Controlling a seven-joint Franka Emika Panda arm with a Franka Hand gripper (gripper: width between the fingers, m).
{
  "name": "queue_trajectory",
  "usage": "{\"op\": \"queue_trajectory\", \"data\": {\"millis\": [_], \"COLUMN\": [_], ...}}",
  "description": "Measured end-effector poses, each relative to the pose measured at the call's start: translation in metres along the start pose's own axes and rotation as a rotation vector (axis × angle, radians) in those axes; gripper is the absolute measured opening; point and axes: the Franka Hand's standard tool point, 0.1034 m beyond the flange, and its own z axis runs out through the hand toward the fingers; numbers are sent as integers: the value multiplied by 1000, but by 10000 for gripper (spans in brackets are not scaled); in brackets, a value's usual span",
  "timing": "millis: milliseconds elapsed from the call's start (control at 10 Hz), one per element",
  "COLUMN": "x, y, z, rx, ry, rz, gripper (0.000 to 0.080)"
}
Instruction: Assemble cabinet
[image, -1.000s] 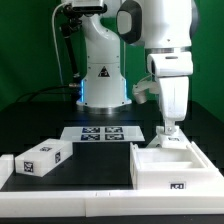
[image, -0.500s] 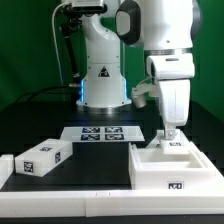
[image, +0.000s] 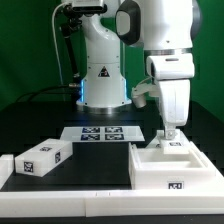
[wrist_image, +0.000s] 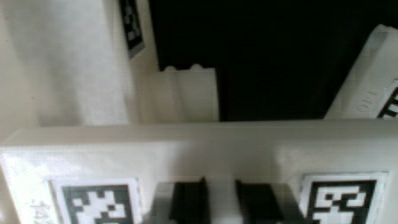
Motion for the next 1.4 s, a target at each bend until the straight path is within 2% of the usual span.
{"op": "queue_trajectory", "data": {"millis": [200,600,1000,1400], "x": [-7,-6,-6,-6], "y": [24,62,83,84], "z": [-1,0,2,3], "rx": [12,-14,-19,44], "ry": [-8,7,11,-12], "rz": [-35,-18,-11,-30], "gripper": [71,71,71,72]}}
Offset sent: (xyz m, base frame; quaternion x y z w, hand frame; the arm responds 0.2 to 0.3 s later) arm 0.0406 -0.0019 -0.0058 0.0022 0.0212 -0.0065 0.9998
